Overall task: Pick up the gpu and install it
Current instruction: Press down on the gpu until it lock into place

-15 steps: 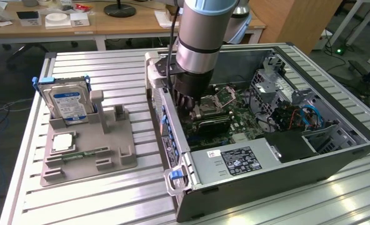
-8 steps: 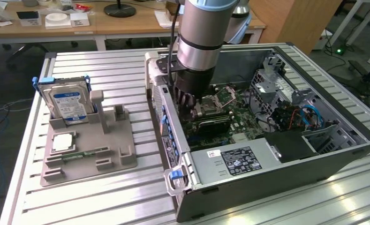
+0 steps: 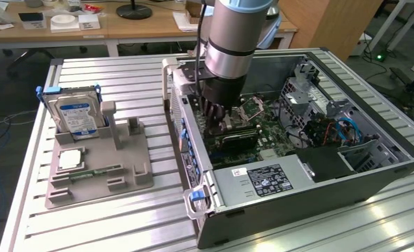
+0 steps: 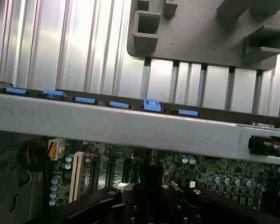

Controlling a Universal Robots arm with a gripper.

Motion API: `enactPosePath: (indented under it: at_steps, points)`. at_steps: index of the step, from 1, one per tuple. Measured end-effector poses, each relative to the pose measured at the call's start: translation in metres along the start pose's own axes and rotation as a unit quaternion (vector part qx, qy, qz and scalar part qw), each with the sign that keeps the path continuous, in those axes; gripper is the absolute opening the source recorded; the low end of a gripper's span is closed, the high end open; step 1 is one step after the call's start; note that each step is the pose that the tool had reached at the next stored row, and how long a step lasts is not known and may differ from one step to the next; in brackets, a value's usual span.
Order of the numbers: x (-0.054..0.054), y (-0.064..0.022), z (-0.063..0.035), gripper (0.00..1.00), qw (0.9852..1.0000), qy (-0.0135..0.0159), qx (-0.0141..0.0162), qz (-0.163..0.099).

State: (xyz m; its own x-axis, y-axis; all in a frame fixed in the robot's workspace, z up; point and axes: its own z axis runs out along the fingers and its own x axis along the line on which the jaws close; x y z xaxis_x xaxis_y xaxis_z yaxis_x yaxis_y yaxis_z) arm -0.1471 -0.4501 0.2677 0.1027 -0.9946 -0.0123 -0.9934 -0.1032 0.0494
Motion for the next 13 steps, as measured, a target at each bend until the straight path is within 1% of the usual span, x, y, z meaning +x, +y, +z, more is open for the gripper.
enactPosePath:
  at_steps: [4,9,11,13]
  points:
    - [0.000,-0.0127,0.0003,0.10,1.0000,0.0000,0.0000,0.000]
    - [-0.001,-0.0256,0.0009,0.10,1.0000,0.0000,0.0000,0.000]
    - [-0.001,-0.0279,0.0009,0.10,1.0000,0.0000,0.0000,0.000]
    - [-0.001,-0.0279,0.0009,0.10,1.0000,0.0000,0.0000,0.000]
